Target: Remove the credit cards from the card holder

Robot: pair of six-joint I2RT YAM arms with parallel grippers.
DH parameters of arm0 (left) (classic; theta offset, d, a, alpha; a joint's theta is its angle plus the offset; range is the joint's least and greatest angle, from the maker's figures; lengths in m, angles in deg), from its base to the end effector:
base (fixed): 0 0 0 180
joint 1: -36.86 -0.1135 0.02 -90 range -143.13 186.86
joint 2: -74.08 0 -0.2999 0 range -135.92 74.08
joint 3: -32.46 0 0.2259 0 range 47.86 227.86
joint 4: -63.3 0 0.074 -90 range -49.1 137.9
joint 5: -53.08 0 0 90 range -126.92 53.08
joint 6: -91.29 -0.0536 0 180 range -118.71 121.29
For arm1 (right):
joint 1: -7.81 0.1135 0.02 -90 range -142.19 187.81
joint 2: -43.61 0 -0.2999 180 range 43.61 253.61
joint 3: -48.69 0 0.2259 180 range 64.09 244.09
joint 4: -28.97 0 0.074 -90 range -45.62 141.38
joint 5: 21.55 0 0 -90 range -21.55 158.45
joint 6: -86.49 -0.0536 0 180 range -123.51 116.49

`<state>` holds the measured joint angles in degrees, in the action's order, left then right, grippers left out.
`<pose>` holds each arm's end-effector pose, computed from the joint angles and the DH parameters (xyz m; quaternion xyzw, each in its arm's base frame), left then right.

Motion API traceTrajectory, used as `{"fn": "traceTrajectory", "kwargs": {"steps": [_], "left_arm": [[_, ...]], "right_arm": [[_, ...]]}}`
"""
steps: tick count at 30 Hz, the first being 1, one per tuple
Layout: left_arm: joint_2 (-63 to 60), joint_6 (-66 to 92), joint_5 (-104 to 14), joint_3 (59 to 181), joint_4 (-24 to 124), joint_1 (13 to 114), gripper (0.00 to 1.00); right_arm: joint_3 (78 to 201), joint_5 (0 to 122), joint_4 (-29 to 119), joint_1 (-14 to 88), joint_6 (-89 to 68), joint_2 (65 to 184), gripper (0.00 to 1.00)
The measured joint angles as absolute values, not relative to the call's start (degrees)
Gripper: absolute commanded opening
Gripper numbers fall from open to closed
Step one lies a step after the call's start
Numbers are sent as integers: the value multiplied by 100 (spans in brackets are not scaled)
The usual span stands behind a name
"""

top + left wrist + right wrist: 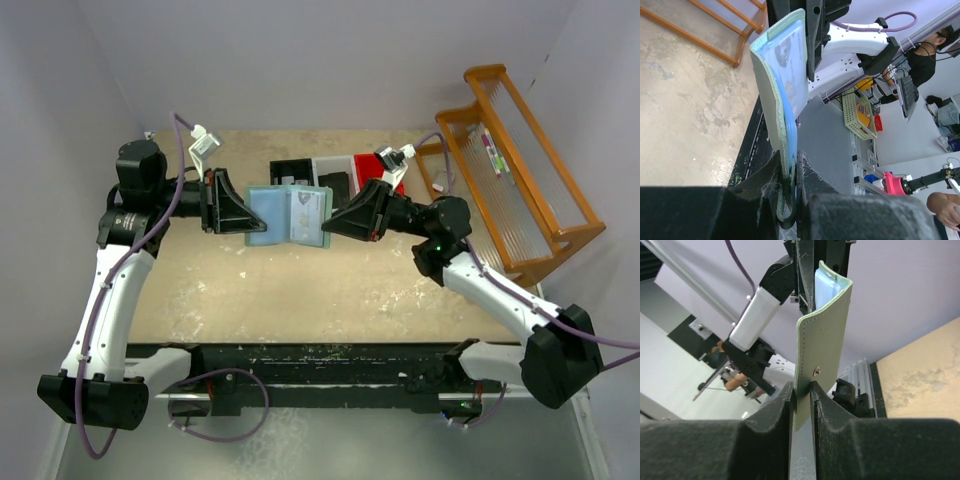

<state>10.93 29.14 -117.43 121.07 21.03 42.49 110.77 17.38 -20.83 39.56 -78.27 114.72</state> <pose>0.1618 -0.0691 0.4542 0.2599 0.6755 -0.6279 0.2863 0.1716 0.1552 0.4321 -0.2268 0.4933 0.7647 0.3469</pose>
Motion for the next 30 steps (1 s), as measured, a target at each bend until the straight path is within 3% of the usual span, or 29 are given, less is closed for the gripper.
{"fn": "traceTrajectory", "kwargs": {"steps": [9,14,17,21,30], "left_arm": [[1093,2917,-11724,12107,2103,4249,0],[1093,2921,-11724,12107,2107,4249,0],[1093,2925,-11721,12107,2127,4249,0],[1095,2928,-11721,12107,2131,4249,0],[1095,2980,-11724,12107,2170,4249,0]], "right_arm": [[11295,1839,-894,3952,-6911,11081,3],[11315,1898,-599,3950,-6745,11083,3],[11343,1957,-422,3947,-6653,11083,14],[11534,2086,190,3945,-6336,11083,16],[11669,2263,754,3958,-5980,11081,13]]}}
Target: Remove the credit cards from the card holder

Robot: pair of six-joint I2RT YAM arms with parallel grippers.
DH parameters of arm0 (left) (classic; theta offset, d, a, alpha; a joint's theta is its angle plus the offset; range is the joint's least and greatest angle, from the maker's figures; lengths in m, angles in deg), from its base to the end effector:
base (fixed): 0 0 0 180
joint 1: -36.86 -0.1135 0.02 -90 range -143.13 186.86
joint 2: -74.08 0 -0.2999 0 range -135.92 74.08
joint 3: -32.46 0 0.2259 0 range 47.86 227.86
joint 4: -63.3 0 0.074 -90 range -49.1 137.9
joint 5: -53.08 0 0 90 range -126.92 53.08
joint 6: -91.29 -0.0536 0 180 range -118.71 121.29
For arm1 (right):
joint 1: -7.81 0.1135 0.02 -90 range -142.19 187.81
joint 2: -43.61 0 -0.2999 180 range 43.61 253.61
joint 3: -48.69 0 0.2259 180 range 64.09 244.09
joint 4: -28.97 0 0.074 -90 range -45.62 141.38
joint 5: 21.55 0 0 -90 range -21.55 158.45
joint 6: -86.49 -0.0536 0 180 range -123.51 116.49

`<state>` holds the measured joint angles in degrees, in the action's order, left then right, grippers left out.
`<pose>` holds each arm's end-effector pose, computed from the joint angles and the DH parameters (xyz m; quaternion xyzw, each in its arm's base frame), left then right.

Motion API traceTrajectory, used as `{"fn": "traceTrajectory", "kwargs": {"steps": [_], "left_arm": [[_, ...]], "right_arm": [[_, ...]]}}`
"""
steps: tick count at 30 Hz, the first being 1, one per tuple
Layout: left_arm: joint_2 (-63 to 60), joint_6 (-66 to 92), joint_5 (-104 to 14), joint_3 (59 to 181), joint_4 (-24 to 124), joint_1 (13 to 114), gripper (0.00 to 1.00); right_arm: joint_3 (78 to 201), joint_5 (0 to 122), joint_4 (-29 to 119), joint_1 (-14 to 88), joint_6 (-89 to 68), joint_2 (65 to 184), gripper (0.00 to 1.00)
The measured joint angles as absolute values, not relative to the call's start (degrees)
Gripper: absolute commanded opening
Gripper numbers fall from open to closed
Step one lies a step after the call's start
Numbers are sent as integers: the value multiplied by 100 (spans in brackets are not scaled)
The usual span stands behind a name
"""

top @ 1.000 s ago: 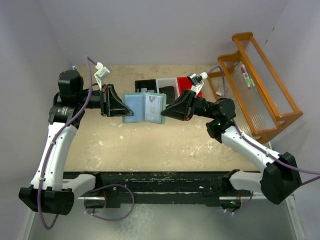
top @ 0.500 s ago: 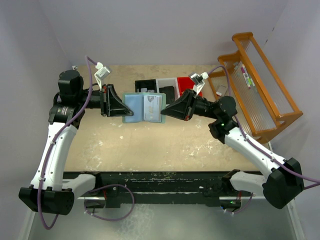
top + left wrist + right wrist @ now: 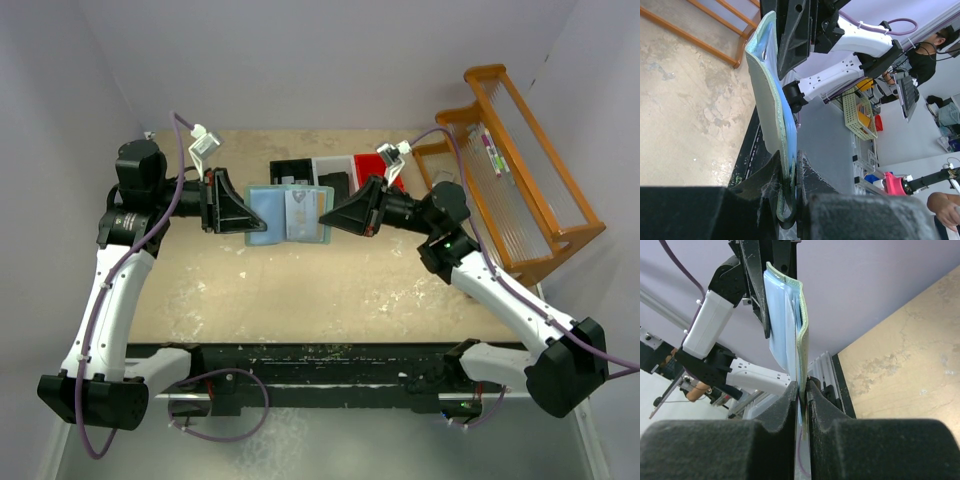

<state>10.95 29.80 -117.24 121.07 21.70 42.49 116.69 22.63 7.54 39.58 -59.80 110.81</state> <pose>0.1621 -0.0691 0.4552 0.2587 0.6756 -0.6276 0.2878 0.1776 0.1552 0.4352 -0.2067 0.5705 0.6875 0.3989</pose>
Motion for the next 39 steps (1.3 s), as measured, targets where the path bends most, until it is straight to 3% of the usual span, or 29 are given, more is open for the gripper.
{"fn": "traceTrajectory", "kwargs": {"steps": [9,15,22,27,31,33,39], "left_arm": [[1099,3074,-11724,12107,2288,4249,0],[1106,3116,-11765,12107,2312,4249,0],[1134,3220,-11767,12107,2376,4249,0],[1134,3220,-11686,12107,2468,4212,0],[1134,3220,-11682,12107,2474,4214,0],[1134,3223,-11684,12107,2476,4214,0],[1134,3231,-11693,12107,2483,4219,0]], "right_arm": [[11656,2038,-197,4063,-6467,11203,11],[11656,1898,-1137,4343,-6918,11474,4],[11748,2049,-652,4389,-6660,11479,5],[12316,2597,1173,4426,-5674,11352,19],[12500,3102,2142,4435,-5071,11057,36],[12500,3211,2334,4446,-4951,10965,38],[12480,3187,2297,4457,-4975,11033,19]]}}
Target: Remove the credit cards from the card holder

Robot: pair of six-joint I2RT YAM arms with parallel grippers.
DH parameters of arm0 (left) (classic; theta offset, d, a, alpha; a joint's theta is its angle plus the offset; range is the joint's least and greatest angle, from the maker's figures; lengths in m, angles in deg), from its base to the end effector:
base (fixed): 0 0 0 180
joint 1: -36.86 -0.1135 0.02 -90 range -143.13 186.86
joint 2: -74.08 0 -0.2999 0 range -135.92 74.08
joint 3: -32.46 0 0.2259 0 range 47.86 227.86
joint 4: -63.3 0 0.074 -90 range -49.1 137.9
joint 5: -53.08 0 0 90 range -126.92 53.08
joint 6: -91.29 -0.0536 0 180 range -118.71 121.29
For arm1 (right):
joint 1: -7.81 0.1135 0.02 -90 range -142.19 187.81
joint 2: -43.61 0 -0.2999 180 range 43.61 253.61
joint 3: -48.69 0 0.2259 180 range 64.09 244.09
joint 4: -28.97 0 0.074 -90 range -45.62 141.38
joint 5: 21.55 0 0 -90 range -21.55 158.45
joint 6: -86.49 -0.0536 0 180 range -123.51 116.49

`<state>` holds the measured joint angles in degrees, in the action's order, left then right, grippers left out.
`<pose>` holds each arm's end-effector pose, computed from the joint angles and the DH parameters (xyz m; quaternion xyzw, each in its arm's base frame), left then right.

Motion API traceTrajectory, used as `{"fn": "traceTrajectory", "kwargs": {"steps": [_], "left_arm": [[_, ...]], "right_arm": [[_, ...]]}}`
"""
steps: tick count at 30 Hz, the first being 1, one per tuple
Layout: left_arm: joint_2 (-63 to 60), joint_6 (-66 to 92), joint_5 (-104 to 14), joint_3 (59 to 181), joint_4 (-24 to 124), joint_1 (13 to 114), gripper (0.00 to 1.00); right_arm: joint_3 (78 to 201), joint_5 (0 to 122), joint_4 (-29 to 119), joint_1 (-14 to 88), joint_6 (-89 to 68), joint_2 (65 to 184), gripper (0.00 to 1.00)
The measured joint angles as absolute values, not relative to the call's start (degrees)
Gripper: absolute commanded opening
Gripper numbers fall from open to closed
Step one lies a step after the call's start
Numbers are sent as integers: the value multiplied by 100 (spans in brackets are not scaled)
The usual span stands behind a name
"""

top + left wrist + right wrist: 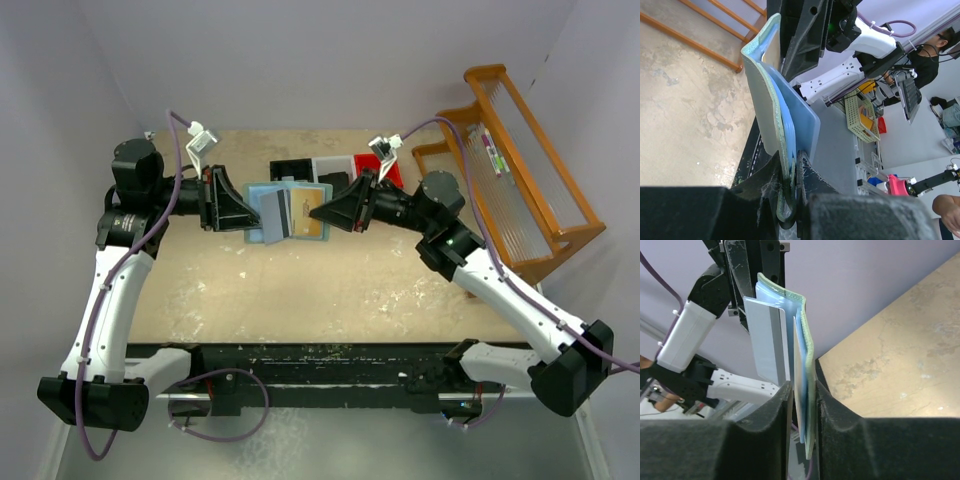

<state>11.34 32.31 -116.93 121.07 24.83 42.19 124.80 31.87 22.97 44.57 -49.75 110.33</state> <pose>0.1616 -0.0681 0.4605 0.2590 0.6722 -0.6261 0.2985 0.1709 0.1675 0.4569 -0.2012 0.5941 0.6429 0.4396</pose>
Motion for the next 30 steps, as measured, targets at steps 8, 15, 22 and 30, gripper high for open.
{"fn": "traceTrajectory", "kwargs": {"steps": [8,15,22,30], "left_arm": [[1134,3227,-11702,12107,2533,4219,27],[1137,2816,-11592,11978,2330,4219,55],[1187,2416,-11597,11648,2293,4219,66],[1344,2882,-11597,11230,3117,4219,59]], "right_arm": [[12454,3170,2069,4498,-5191,11131,0],[13195,3854,3573,4693,-4391,11131,0],[13745,4295,4653,4719,-3676,11007,0],[13824,4123,4926,4719,-3504,10996,0]]}}
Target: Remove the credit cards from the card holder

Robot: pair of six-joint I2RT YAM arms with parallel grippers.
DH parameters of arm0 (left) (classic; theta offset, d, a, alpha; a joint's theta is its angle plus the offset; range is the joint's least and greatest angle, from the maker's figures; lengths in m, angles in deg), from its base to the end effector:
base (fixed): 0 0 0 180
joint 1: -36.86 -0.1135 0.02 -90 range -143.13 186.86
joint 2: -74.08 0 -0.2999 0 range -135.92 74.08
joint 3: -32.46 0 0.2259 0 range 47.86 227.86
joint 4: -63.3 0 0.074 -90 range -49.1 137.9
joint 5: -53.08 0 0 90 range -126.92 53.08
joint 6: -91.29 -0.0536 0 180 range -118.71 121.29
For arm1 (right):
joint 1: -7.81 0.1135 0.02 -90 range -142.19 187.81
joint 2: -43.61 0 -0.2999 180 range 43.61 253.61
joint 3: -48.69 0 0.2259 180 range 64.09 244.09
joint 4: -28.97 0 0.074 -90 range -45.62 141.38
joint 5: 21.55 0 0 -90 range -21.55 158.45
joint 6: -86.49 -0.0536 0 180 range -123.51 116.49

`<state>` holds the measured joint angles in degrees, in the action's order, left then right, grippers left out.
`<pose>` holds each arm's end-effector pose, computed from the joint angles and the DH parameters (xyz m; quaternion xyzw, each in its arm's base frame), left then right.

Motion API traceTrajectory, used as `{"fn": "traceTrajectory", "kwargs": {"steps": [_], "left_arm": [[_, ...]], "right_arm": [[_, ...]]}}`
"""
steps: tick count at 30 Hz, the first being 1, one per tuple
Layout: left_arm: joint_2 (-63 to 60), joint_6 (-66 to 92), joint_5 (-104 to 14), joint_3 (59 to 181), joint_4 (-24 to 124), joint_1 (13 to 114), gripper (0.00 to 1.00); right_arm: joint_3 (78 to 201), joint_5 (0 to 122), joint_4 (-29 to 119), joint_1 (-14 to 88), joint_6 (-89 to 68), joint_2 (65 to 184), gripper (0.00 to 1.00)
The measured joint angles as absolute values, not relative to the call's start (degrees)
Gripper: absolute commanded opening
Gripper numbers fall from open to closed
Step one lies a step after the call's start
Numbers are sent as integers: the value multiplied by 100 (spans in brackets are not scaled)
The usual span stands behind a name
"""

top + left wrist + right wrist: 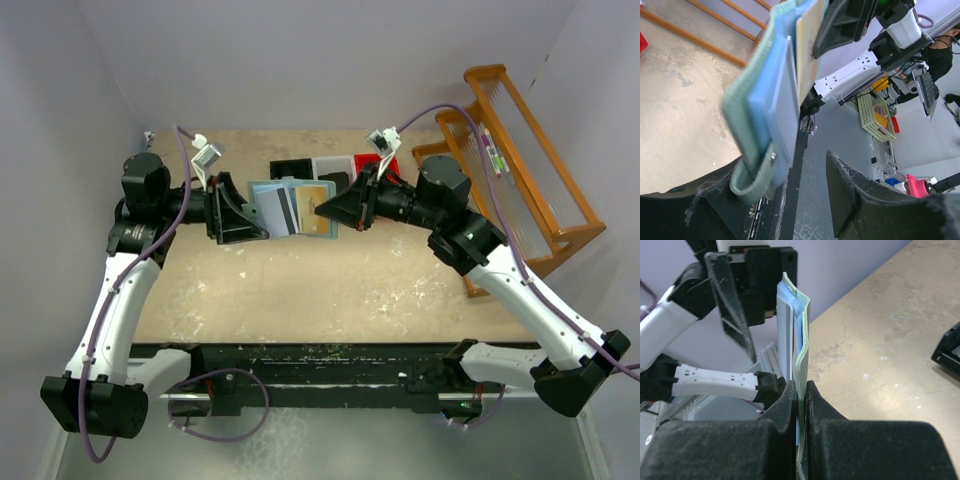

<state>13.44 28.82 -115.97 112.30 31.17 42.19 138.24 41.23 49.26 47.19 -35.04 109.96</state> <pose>0.1627 -0.0680 0.4303 0.2729 0.6684 -0.6134 0.3201 0.1613 0.1641 0.4834 -0.2160 0.6563 0.5407 0.4798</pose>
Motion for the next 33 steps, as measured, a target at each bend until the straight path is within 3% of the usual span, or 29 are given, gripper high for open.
{"fn": "traceTrajectory", "kwargs": {"steps": [6,17,21,26,33], "left_arm": [[1344,3524,-11601,11123,3823,4219,51],[1390,4180,-11730,11020,4380,4219,14],[1414,4259,-11818,11018,4400,4219,4],[1419,4272,-11918,11010,4395,4219,1],[1423,4204,-11925,11010,4214,4219,0]], "right_arm": [[13706,3576,4500,4719,-3720,10982,0],[13422,3292,3988,4719,-4011,10987,0],[13278,3194,3809,4706,-4059,10998,10],[13219,2921,3720,4673,-4057,11153,24],[13232,2822,4047,4334,-3890,11286,69]]}}
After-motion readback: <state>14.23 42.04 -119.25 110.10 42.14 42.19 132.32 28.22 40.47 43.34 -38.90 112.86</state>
